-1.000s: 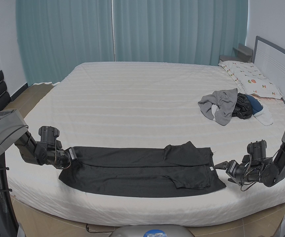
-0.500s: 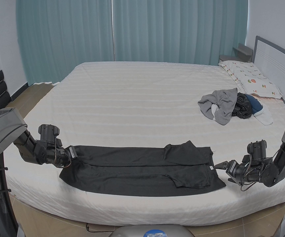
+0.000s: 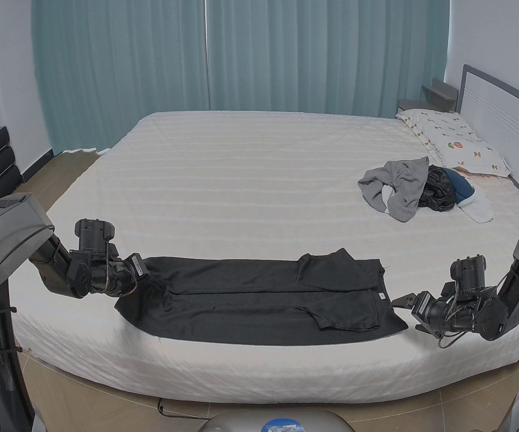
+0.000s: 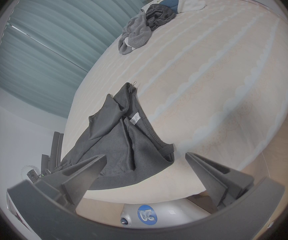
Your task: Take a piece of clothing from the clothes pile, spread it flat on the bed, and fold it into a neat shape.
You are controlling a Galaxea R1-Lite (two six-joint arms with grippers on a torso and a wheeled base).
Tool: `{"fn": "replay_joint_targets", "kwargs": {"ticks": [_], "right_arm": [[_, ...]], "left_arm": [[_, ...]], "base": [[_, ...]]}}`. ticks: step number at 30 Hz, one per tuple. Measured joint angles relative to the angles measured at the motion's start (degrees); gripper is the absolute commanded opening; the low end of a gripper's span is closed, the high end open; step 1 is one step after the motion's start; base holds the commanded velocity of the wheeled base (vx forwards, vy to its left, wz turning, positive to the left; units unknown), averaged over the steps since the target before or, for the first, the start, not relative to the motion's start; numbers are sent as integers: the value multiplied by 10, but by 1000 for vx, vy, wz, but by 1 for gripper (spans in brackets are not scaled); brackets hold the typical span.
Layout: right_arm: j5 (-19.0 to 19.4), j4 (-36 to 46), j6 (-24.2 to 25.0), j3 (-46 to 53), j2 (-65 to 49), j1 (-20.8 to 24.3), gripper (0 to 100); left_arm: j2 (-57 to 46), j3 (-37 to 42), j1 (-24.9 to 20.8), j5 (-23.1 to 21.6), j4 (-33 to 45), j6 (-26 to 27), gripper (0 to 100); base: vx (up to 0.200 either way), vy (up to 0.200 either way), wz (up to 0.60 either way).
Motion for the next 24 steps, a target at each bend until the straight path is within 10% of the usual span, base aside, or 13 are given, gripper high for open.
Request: {"fn": "replay_joint_targets", "kwargs": {"ticks": [24], "right_arm": [[2, 0, 0, 0, -6, 0, 100]], "left_arm": [[-73, -90, -112, 69, 200, -18, 0]], "base": [[0, -200, 0]]}}
